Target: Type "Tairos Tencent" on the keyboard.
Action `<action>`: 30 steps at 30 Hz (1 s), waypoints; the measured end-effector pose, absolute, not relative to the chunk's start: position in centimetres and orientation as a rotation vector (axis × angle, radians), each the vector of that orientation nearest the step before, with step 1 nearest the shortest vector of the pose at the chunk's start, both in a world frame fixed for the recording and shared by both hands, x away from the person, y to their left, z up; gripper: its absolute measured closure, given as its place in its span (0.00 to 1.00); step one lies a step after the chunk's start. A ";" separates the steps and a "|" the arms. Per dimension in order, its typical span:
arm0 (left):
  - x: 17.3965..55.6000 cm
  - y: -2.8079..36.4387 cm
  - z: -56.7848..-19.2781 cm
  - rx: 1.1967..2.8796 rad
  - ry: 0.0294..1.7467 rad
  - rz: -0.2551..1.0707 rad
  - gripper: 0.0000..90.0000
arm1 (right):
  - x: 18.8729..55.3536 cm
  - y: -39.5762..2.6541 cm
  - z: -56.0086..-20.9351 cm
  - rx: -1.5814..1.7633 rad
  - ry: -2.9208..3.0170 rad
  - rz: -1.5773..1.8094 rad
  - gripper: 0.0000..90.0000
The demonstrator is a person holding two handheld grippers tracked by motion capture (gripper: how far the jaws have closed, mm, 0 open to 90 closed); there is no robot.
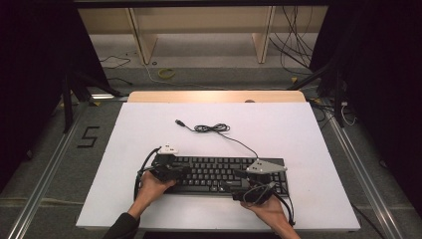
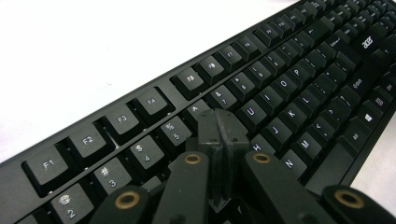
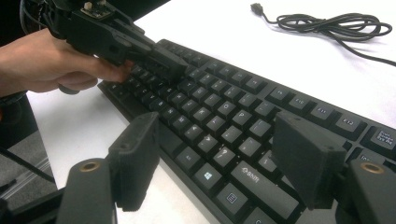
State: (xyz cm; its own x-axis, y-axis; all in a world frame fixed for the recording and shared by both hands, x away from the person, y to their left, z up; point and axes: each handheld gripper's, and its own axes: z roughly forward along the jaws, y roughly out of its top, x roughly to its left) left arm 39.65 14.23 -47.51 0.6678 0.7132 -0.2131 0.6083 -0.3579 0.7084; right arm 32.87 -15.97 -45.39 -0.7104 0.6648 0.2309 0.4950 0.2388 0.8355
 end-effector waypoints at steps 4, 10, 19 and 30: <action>39.7 14.2 -47.5 2.080 1.018 0.163 0.99 | 32.8 -16.0 -45.3 1.106 2.327 1.479 0.36; 39.7 14.1 -47.9 2.081 1.025 0.155 0.99 | 32.8 -16.0 -45.2 1.104 2.324 1.483 0.35; 39.7 14.1 -47.9 2.078 1.021 0.155 0.99 | 32.7 -16.1 -45.1 1.101 2.316 1.484 0.35; 39.4 14.6 -47.1 2.054 1.015 0.165 0.89 | 32.7 -16.8 -45.0 1.113 2.295 1.482 0.35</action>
